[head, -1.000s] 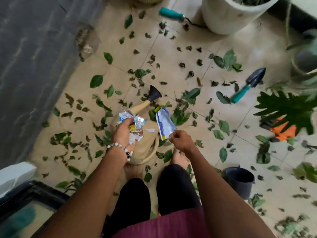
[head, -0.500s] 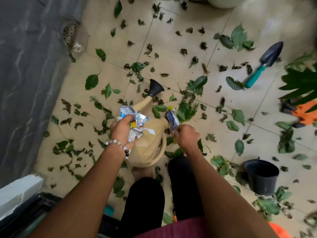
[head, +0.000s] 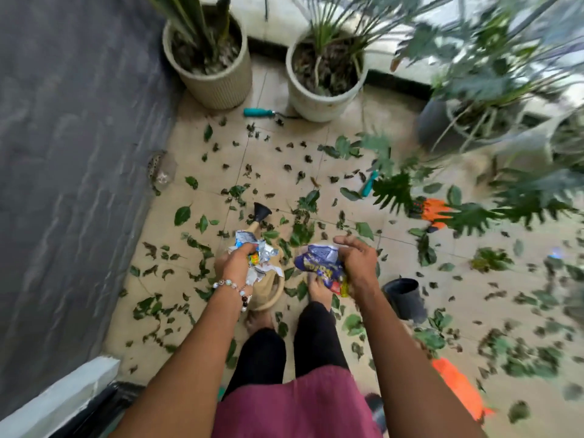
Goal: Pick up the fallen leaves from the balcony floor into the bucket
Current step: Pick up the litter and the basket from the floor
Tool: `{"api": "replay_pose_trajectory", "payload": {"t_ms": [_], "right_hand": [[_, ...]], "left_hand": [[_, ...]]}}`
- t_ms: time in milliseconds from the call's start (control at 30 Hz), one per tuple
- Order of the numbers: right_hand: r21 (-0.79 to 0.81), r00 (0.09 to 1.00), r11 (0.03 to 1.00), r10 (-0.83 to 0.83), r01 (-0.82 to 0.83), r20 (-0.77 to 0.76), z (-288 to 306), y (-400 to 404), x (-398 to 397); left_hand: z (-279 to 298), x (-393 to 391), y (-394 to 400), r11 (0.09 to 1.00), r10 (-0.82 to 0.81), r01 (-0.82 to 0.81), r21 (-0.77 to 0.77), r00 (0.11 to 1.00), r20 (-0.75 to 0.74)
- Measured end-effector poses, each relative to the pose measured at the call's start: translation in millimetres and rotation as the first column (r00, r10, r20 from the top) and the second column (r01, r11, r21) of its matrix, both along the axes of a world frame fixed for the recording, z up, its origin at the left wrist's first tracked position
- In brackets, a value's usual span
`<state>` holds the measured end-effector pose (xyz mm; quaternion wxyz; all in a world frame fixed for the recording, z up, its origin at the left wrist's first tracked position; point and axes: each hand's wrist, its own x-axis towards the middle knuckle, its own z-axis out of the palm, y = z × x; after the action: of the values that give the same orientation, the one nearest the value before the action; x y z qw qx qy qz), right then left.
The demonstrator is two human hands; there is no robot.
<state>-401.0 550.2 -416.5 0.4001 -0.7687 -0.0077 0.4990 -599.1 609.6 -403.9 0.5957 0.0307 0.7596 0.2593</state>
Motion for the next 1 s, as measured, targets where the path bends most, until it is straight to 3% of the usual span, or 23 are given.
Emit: {"api": "replay_pose_trajectory", "payload": {"t_ms": [167, 300, 400, 500, 567, 633, 833, 1000], "right_hand": [[0.079, 0.998, 0.997, -0.021, 0.016, 0.061, 93.8, -20.4, -18.2], [0.167, 0.976, 0.966, -0.177, 0.197, -0.126, 161.4, -34.2, -39.4], [0.154, 0.97, 0.968, -0.17, 0.197, -0.172, 180.8, -41.0, -52.8], [0.168, 0.995, 0.986, -0.042, 0.025, 0.096, 207.5, -57.5, -59.8], [0.119, 0.941, 0.983, 0.093, -0.139, 0.325, 221.1, -68.2, -59.8], [0.043, 0.87, 0.975, 0.173, -0.217, 0.461, 233.3, -75.3, -61.5], [0.023, 0.824, 0.99, 0.101, -0.137, 0.558, 250.3, -94.4, -57.9], [-0.025, 0.768, 0.994, 0.1, -0.108, 0.632, 262.3, -124.4, -43.6]], "left_hand": [[78.1, 18.6, -17.1, 0.992, -0.125, 0.125, 0.004, 0.991, 0.04], [131.2, 38.5, -39.8, 0.972, -0.232, 0.228, 0.055, 0.97, 0.073], [160.1, 50.9, -58.8, 0.948, -0.319, 0.317, 0.041, 0.94, 0.121], [188.2, 56.1, -74.2, 0.917, -0.398, 0.395, 0.057, 0.901, 0.173], [209.8, 58.8, -76.6, 0.909, -0.414, 0.415, 0.046, 0.878, 0.242], [224.9, 66.2, -79.1, 0.906, -0.416, 0.419, 0.065, 0.849, 0.327], [248.0, 93.4, -92.0, 0.878, -0.47, 0.445, 0.175, 0.733, 0.493], [257.3, 116.2, -112.9, 0.79, -0.593, 0.554, 0.264, 0.58, 0.558]]}}
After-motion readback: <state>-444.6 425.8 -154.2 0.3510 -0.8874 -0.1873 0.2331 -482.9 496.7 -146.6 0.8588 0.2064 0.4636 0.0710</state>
